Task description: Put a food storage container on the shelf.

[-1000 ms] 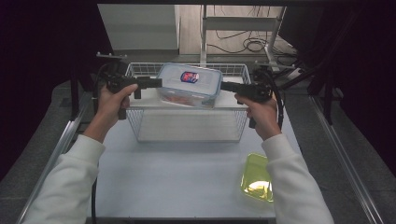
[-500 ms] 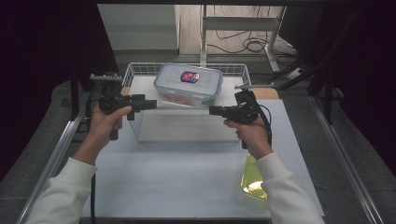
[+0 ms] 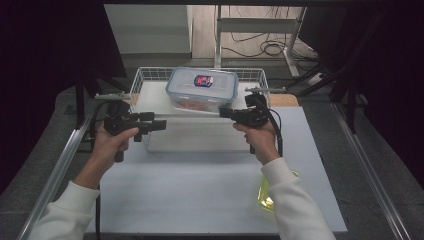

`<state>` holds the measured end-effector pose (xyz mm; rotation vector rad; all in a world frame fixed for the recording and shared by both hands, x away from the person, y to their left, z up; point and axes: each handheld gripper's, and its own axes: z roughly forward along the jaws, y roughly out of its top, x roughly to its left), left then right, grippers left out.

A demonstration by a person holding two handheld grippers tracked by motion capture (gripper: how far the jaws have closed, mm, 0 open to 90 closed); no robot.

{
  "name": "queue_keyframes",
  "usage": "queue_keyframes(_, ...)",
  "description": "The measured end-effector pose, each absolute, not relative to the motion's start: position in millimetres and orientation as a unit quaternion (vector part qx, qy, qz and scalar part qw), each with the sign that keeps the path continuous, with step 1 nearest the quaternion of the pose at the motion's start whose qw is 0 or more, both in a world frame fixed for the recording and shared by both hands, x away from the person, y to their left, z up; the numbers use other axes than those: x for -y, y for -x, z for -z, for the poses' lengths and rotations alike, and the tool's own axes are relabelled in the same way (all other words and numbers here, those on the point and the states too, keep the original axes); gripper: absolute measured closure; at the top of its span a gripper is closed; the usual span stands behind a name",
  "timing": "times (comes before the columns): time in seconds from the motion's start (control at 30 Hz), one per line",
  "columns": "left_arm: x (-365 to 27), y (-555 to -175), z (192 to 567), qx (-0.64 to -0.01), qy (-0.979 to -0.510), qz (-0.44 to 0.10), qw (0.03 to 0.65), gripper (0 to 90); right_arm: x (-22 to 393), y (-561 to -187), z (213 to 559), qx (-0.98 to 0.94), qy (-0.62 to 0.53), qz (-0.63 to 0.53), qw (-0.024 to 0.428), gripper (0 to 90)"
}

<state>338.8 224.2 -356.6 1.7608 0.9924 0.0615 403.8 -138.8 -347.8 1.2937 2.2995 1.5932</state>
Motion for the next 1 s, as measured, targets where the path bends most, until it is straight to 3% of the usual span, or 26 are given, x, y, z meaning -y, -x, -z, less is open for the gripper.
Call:
queue_keyframes(0.5, -225.4, -333.1, 368.2, -0.416, -0.737, -0.015, 0.533, 21.6, 151.4, -416.6, 351.6, -0.725, -0.445, -0.525, 0.04, 88.8)
queue_keyframes(0.93, -221.4, -307.3, 386.9, -0.402, -0.737, -0.013, 0.543, 22.0, 166.5, -379.7, 350.1, -0.761, -0.403, -0.508, 0.037, 88.6)
queue_keyframes(1.0, -219.1, -301.5, 393.3, -0.399, -0.737, -0.005, 0.545, 22.1, 172.3, -368.3, 353.9, -0.767, -0.392, -0.507, 0.03, 84.8)
